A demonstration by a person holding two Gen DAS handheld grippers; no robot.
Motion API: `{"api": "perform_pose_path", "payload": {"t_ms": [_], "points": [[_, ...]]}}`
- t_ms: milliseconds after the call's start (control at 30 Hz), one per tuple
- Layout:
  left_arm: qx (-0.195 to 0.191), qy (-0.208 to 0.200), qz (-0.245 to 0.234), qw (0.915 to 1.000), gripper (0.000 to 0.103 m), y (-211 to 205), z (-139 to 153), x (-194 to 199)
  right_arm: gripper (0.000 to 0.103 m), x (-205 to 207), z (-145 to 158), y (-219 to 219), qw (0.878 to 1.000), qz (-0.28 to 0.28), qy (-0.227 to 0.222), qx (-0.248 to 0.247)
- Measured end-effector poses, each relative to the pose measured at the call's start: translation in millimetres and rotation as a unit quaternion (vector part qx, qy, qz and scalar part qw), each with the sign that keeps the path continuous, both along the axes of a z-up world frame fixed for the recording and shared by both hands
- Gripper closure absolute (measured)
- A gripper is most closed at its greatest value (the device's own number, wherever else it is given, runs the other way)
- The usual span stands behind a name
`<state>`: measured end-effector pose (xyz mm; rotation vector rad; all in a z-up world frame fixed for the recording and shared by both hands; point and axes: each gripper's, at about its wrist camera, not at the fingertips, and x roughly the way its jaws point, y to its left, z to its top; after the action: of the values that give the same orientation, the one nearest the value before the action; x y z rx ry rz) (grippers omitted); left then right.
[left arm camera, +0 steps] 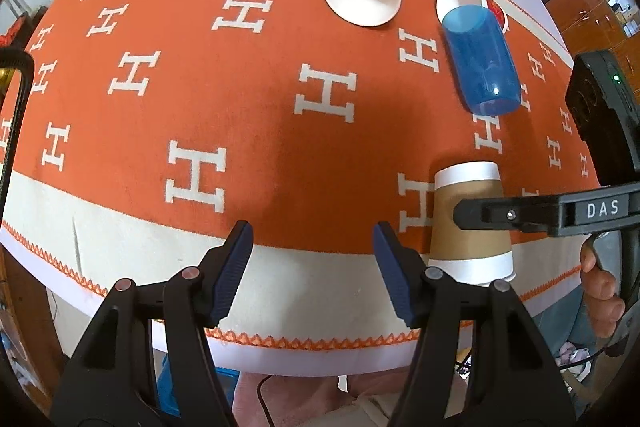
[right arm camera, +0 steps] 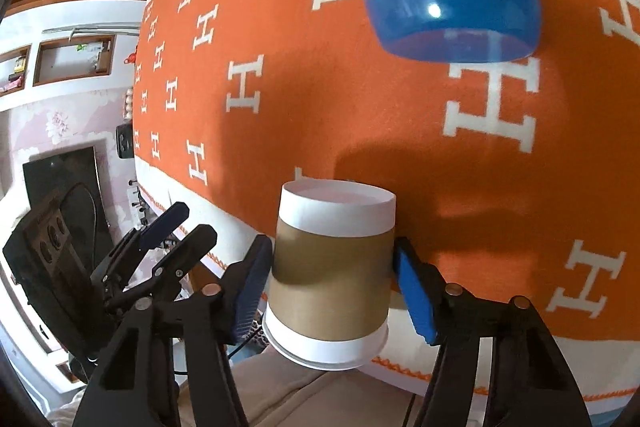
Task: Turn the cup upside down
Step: 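Grasp the brown cup with the right gripper while the left gripper releases it, then rotate the brown cup with the right gripper and lower it rim-up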
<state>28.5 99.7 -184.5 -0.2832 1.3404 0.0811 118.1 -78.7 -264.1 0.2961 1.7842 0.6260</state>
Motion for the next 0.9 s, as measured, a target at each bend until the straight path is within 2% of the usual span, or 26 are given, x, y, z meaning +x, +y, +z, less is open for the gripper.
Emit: {"api": "perform_pose_path", "payload": {"t_ms": [133,267,367,500,600,733,900], "points": [[0.002,-0.009,-0.003,1.0000,0.044,-2,4,2,0.041,-7,18,0,0.999,0.000,-0.044,0.013],[0.011,-0.026,-0.009,0.9996,0.044,-6,11,3,0.041,-19,47,-3,0.989,-0.003,-0.145,0.003],[0.023,-0.034,-0.010,0.9991,0.044,-10,13,4,0.041,-39,63,0,0.968,-0.011,-0.251,-0.006],[0.032,-0.049,-0.008,0.9982,0.044,-14,13,2,0.041,-64,63,-7,0.939,-0.023,-0.343,-0.008],[0.033,-0.063,-0.008,0.9975,0.044,-14,13,-1,0.041,-90,60,-7,0.912,-0.019,-0.409,-0.007],[0.029,-0.082,-0.017,0.9960,0.044,-15,11,-7,0.041,-117,58,-4,0.891,-0.001,-0.454,-0.020],[0.031,-0.100,-0.043,0.9936,0.044,-18,9,-16,0.040,-140,53,5,0.880,0.013,-0.473,-0.044]]}}
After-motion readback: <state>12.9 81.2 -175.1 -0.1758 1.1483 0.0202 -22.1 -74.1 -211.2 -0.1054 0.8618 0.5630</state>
